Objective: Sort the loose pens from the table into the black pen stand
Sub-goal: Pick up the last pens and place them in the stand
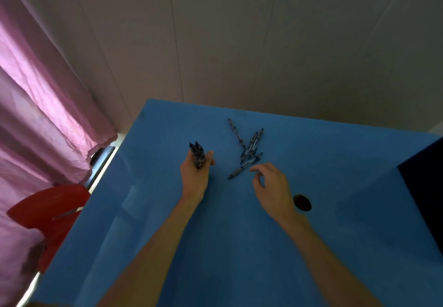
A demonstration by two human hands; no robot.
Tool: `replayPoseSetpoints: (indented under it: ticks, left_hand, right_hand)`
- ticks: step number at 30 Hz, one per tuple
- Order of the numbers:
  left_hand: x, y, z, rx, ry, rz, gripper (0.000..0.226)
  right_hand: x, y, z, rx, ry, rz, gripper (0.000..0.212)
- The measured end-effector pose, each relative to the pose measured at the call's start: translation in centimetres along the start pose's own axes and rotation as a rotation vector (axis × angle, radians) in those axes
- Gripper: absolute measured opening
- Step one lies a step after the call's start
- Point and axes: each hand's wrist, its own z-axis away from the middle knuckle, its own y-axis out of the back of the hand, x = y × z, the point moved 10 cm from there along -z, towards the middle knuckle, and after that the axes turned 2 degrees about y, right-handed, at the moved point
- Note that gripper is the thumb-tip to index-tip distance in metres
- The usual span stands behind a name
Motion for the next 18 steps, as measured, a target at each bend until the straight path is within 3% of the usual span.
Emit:
replayPoseSetpoints:
  ticks: [2, 7, 11, 14, 18]
  left_hand:
    - [-0.1, -0.2, -0.3, -0.020, 0.005, -0.007, 0.018]
    - [-1.1, -0.2, -0.5, -0.072, 0.064, -0.073, 0.048]
    - [-1.3, 0.6, 0.6, -0.025, 0.094, -0.039, 0.044]
    - [-0.7, 0.7, 1.1, -0.065, 0.095, -0.010, 0.019]
    - [-1.2, 0.9, 1.6, -0.157, 0.219, -0.115, 0.039]
  right_hand:
    - [0.0, -0.1, 0.0, -0.005, -0.002, -0.001, 0.022]
    - [-0.1, -0.1, 0.1, -0.015, -0.003, 0.000, 0.022]
    - [-0.4, 0.3, 0.2, -0.010, -0.012, -0.002, 0.022]
    - [-0.9, 0.5, 0.4, -0.029, -0.022, 0.003, 0.023]
    - [-1.3, 1.2, 1.0, -0.058, -0.062, 0.012, 0.023]
